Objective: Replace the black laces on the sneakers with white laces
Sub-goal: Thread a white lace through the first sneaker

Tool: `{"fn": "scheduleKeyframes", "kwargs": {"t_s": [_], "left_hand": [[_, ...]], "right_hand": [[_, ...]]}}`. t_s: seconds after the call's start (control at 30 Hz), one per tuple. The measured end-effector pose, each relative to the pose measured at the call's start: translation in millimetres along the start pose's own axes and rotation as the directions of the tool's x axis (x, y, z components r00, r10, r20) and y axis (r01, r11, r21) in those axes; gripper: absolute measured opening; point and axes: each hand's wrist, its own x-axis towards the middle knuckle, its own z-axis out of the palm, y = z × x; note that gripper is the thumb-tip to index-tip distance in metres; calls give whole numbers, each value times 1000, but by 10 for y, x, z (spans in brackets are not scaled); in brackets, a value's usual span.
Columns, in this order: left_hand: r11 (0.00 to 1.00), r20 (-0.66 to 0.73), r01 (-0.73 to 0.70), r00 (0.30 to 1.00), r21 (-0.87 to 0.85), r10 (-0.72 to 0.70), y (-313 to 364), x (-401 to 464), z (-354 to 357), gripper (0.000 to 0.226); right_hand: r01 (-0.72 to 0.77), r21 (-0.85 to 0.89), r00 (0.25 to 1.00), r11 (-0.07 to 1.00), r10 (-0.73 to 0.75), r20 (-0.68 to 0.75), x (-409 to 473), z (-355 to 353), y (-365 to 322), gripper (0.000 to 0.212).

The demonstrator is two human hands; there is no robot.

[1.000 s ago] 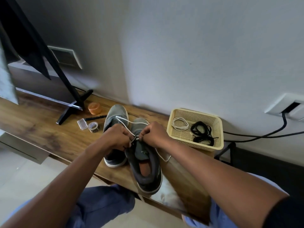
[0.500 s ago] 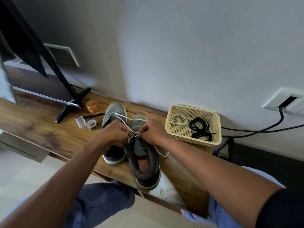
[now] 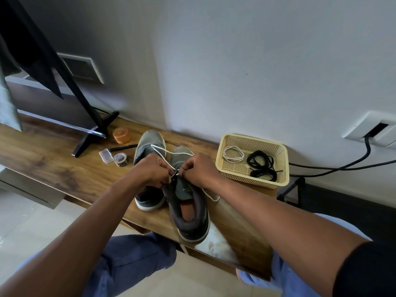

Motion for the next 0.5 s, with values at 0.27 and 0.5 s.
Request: {"fn": "scheduleKeyframes", "kwargs": {"t_s": [0.27, 0.5], "left_hand": [[1000, 2, -7, 1000, -26, 7, 25, -16, 3, 24], [999, -43, -38, 998, -32, 37, 7, 59, 47, 19]], "right_hand": [[-1, -85, 992, 996, -10, -128, -45, 98, -4, 29], [46, -114, 995, 992, -55, -79, -76, 93, 14, 24]]}}
